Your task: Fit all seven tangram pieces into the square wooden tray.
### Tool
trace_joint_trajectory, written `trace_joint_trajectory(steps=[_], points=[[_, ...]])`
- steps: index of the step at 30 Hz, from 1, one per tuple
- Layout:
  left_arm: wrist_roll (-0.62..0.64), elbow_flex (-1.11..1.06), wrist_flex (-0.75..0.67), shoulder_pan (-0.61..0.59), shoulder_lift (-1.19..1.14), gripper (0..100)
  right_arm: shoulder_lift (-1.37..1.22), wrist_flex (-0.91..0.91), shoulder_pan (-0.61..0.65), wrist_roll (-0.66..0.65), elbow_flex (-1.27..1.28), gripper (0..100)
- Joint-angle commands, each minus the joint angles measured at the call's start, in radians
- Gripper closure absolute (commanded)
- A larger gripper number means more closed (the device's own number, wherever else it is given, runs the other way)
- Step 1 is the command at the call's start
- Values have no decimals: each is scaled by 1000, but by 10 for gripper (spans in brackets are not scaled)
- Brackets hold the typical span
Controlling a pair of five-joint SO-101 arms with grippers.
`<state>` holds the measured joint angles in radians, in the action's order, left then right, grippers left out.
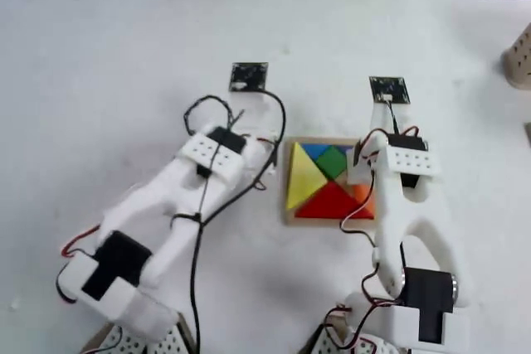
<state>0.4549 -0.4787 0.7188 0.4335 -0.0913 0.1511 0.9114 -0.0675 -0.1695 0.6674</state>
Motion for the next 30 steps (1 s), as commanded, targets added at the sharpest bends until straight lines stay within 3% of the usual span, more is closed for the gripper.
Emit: trace_joint_trajectory(steps=[1, 9, 17, 25, 28, 30], points=[[-9, 3, -48, 70, 4, 963, 42, -15, 7, -14, -5, 981], [-9, -32, -54, 277, -4, 963, 42, -13, 8, -14, -5, 981], [-9, -28, -44, 219, 5, 963, 42, -13, 8, -14, -5, 981], [-43, -32, 110, -59, 271, 963, 53, 10, 71, -2, -14, 981], [-161, -55, 81, -196, 369, 959, 53, -4, 137, 75, -15, 981], [-210, -95, -26, -275, 378, 959, 53, -28, 188, 101, -15, 979]])
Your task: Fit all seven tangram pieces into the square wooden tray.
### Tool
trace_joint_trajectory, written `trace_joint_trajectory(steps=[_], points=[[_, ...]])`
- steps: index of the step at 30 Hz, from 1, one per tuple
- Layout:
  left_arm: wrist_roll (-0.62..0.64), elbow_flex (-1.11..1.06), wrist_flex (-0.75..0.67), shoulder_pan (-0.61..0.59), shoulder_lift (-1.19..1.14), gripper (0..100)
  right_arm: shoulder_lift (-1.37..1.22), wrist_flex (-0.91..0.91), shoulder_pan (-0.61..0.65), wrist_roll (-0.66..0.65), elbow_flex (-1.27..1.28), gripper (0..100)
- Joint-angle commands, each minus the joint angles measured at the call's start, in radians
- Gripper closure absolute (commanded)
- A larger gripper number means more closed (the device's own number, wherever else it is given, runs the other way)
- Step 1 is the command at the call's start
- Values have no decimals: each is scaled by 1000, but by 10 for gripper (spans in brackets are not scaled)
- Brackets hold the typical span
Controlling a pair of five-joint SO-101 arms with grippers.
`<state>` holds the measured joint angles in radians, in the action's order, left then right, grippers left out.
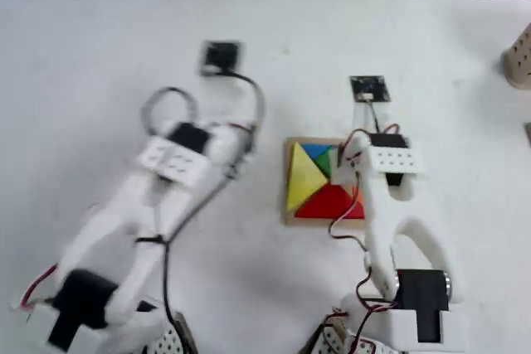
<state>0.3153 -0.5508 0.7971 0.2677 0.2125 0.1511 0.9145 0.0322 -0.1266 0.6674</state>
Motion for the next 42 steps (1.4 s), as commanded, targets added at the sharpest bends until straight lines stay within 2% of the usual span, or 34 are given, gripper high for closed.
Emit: trace_joint_trajectory(steps=[1, 4, 9, 16, 22, 25, 36, 42], points=[[-77, -44, -175, -142, 65, 961, 51, -44, 116, 61, -15, 979], [-75, -91, -348, -213, 15, 962, 51, -79, 183, 64, -15, 980], [-75, -68, -451, -255, -74, 962, 53, -153, 274, 64, -14, 980], [-75, 9, -453, -260, -183, 963, 42, -168, 348, 49, 34, 978], [-75, 12, -451, -262, -185, 963, 13, -159, 363, -110, 92, 981], [-75, 8, -451, -262, -185, 963, 5, -101, 325, -155, 98, 981], [-75, 6, -451, -262, -185, 963, 13, -81, 243, -155, 64, 981], [-75, 8, -451, -262, -183, 963, 163, -50, 236, -155, 123, 981]])
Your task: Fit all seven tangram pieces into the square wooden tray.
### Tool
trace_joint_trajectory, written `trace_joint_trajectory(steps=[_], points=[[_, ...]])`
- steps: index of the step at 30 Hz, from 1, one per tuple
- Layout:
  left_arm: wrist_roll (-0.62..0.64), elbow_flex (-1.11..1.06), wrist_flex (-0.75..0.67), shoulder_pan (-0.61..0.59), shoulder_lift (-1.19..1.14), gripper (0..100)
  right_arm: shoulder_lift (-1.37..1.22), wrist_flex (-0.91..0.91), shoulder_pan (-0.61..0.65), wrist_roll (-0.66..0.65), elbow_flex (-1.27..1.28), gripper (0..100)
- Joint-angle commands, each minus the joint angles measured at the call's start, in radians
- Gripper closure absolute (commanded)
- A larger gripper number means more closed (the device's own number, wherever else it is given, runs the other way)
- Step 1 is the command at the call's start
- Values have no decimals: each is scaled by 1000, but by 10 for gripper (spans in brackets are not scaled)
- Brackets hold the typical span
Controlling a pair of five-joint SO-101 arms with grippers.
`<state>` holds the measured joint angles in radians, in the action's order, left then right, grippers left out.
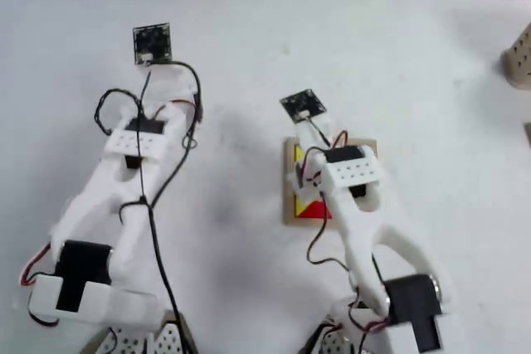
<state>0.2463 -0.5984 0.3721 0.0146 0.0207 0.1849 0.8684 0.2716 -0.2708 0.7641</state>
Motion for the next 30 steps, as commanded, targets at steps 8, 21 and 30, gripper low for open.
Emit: trace_joint_trajectory(steps=[8, 21, 30], points=[[-6, -23, 55, -10, 168, 977, 547, -225, -39, -11, 353, 981], [-17, -486, -84, -188, 524, 977, 915, -111, -209, 123, 546, 978], [-206, -778, -77, -315, 871, 977, 951, 15, -101, 117, 585, 977]])
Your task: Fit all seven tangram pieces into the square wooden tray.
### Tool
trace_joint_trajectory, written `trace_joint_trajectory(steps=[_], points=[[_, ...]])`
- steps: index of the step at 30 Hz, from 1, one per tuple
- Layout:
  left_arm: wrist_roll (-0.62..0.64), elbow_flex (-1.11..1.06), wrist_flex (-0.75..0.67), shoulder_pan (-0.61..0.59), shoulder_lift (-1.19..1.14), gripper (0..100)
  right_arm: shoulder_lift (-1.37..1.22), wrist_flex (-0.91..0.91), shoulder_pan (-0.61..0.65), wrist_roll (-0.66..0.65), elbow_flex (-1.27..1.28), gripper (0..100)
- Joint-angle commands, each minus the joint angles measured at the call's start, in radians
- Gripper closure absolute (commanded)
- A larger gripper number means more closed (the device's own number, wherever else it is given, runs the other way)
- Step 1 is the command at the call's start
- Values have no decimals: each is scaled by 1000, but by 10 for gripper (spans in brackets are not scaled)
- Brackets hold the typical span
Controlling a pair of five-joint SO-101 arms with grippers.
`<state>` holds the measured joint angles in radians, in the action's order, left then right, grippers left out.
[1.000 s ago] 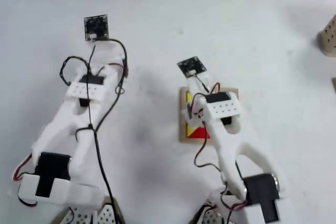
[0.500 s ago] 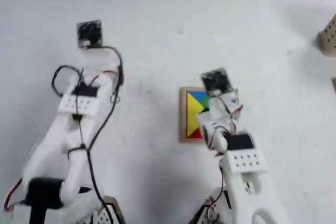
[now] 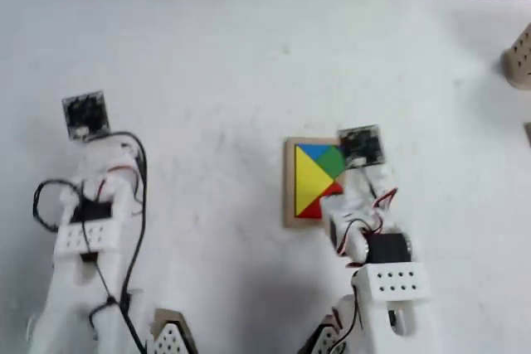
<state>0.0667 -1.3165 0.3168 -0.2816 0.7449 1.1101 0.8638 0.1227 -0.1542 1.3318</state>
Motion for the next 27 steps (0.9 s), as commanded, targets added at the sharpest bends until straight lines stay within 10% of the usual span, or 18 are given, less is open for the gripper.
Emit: trace_joint_trajectory(steps=[1, 17, 27], points=[[-28, -98, -20, -19, 200, 977, 25, 8, 50, 0, 25, 976], [-28, -376, 664, 16, 1073, 974, 27, -16, 12, -141, 124, 981], [-28, -377, 956, 10, 1056, 974, 27, 143, -58, -135, 173, 979]])
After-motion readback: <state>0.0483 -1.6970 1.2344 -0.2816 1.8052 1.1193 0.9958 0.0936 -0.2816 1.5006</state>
